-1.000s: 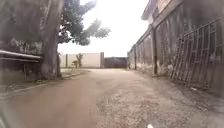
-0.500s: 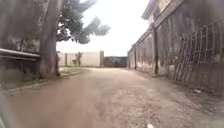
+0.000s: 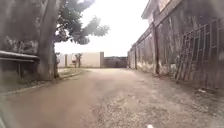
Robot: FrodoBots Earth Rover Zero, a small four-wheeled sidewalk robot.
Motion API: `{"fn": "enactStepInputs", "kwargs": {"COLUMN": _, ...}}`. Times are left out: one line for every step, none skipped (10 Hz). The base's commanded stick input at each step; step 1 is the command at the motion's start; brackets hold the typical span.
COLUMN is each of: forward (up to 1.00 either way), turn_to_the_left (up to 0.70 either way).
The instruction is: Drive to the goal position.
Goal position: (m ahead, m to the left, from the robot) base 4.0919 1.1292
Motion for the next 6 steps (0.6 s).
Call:
{"fn": "enactStepInputs", "kwargs": {"forward": 0.3, "turn_to_the_left": 0.0}}
{"fn": "enactStepInputs", "kwargs": {"forward": 0.3, "turn_to_the_left": 0.0}}
{"fn": "enactStepInputs", "kwargs": {"forward": 0.3, "turn_to_the_left": 0.0}}
{"fn": "enactStepInputs", "kwargs": {"forward": 0.3, "turn_to_the_left": 0.0}}
{"fn": "enactStepInputs", "kwargs": {"forward": 0.3, "turn_to_the_left": 0.0}}
{"fn": "enactStepInputs", "kwargs": {"forward": 0.3, "turn_to_the_left": 0.0}}
